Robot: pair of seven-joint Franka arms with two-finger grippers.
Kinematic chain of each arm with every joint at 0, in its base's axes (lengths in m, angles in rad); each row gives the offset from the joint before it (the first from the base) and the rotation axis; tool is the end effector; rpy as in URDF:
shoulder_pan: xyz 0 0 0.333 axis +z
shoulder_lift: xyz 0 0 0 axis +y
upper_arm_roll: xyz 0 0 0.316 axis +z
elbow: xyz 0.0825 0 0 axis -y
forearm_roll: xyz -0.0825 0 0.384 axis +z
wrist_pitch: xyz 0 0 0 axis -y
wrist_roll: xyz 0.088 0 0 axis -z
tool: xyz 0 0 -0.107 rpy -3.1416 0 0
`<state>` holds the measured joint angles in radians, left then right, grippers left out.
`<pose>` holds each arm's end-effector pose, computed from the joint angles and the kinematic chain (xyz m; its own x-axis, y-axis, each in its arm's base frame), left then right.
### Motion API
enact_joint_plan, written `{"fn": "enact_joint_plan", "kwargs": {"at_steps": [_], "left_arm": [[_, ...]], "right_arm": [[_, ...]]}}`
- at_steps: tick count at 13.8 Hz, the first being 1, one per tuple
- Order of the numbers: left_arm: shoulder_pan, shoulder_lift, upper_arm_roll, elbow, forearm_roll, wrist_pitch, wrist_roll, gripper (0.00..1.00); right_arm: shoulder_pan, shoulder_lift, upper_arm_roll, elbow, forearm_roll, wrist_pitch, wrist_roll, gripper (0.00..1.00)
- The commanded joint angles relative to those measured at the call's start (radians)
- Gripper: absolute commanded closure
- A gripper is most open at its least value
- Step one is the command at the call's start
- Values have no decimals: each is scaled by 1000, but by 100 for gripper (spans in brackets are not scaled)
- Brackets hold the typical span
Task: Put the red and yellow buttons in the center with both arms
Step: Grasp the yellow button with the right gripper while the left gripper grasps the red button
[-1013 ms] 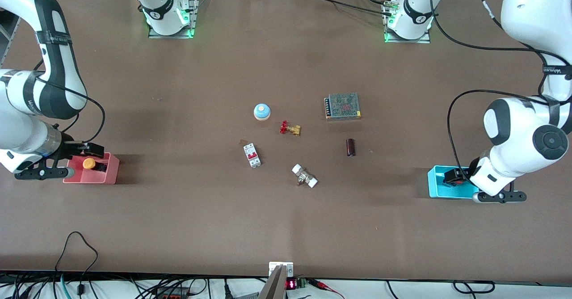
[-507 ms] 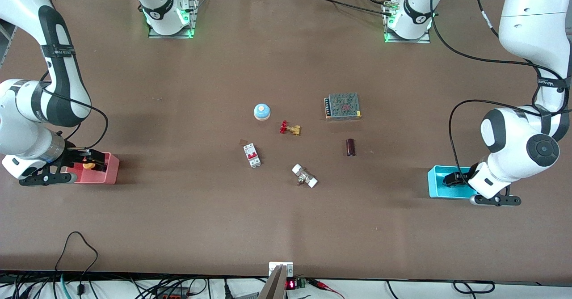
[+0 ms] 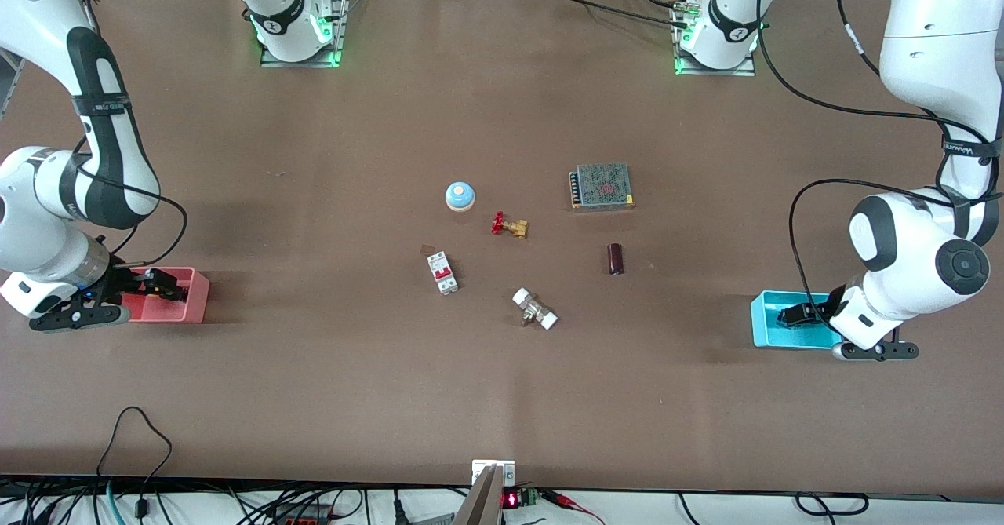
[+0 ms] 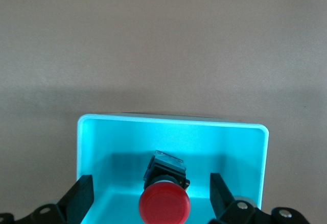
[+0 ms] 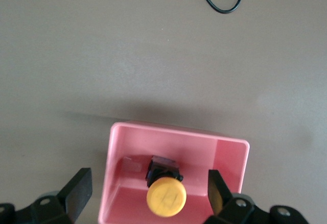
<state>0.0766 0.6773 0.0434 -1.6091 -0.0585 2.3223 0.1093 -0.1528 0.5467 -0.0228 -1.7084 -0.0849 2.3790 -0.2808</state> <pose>0.6937 0.0785 0.2345 0.9985 0.0400 0.0382 0.0395 -0.9991 0.0129 0.6746 -0.1188 0.2861 0.9808 0.1706 0.0947 0.1602 -0.9812 0.1080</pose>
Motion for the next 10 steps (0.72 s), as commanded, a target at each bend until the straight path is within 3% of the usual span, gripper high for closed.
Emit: {"fn": "enact_joint_plan", "kwargs": {"at_steps": [1,10], "left_arm": [[-6,13,0,6,-26,-3,30,0],[-11,47,0,-21,-27,-6,29,3]], "right_arm": [[-16,16,7,-5,-6,35,-20,0],[-45,30,7,-52,4,40,-52,0]]}}
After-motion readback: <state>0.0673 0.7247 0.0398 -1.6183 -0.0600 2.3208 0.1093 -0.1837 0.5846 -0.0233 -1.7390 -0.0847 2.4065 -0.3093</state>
